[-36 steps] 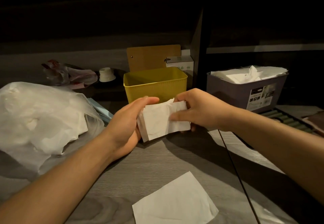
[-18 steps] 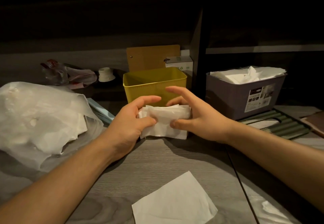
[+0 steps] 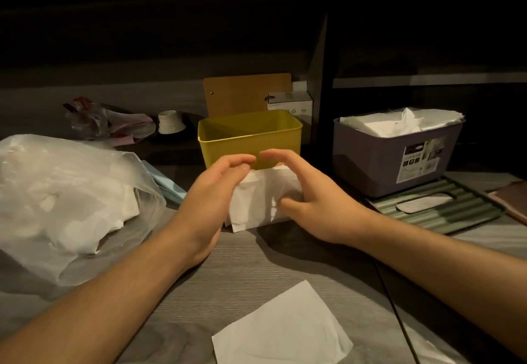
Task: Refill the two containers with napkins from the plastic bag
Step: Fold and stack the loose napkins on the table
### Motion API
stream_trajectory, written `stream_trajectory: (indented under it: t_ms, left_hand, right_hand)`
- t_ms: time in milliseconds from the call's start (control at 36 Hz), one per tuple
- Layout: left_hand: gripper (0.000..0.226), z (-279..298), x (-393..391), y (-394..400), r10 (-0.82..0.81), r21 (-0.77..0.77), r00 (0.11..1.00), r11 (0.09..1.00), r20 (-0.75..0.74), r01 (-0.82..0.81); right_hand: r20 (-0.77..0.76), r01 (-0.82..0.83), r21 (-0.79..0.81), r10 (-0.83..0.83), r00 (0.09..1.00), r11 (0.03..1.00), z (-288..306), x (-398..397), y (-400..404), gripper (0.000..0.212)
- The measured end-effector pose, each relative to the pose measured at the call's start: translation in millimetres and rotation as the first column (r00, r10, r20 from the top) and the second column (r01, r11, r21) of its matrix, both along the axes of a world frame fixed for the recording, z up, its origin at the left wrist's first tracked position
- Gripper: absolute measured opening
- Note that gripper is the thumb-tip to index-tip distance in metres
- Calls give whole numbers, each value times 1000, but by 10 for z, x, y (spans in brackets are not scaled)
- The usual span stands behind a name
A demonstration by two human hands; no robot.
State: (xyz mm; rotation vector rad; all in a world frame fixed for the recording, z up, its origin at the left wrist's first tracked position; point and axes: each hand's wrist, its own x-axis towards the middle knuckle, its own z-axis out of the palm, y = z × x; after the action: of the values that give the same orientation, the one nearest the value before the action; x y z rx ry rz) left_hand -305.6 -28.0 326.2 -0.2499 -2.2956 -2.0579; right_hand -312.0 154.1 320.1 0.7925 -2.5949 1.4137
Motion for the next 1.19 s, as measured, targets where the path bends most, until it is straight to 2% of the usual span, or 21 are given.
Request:
stream_trajectory:
  t_ms: [83, 167, 250, 333, 528, 639, 861, 1056, 1194]
  left_hand:
    - [43, -36, -1, -19, -82, -74, 996, 994, -30, 79]
    - [68, -64, -24, -30, -91, -168, 994, 982, -56, 80]
    - [78, -56, -36, -43, -83, -159, 995, 985, -52, 74]
    - [80, -59, -43, -52, -39, -131, 997, 991, -62, 30]
    - [68, -113, -74, -46, 127, -64, 988, 989, -85, -133]
    - [75, -120, -69, -4, 80, -47, 996, 995, -48, -83]
    - [95, -112, -47, 14, -46, -94, 990, 995, -136, 33]
    - [101, -105, -49, -43, -94, -165, 991, 983, -94, 78]
    - [103, -77, -27, -35, -97, -198, 986, 978, -138, 68]
  right_hand:
    - [-4, -17, -30, 17, 1000, 999, 1, -13, -17, 74]
    - [41, -20, -49, 22, 999, 999, 10, -29, -3, 78]
    - [89, 9, -128, 2, 996, 992, 13, -44, 27, 78]
    - [104, 76, -188, -57, 993, 979, 3, -50, 16, 76]
    - [107, 155, -222, -134, 985, 963, -23, -50, -4, 70]
    - [102, 146, -229, -126, 987, 962, -18, -25, -29, 67]
    - [118, 81, -238, -53, 992, 968, -19, -2, -43, 75]
    - [91, 79, -220, -60, 994, 972, -30, -10, -26, 72]
    - [24, 64, -197, -61, 998, 978, -4, -5, -31, 70]
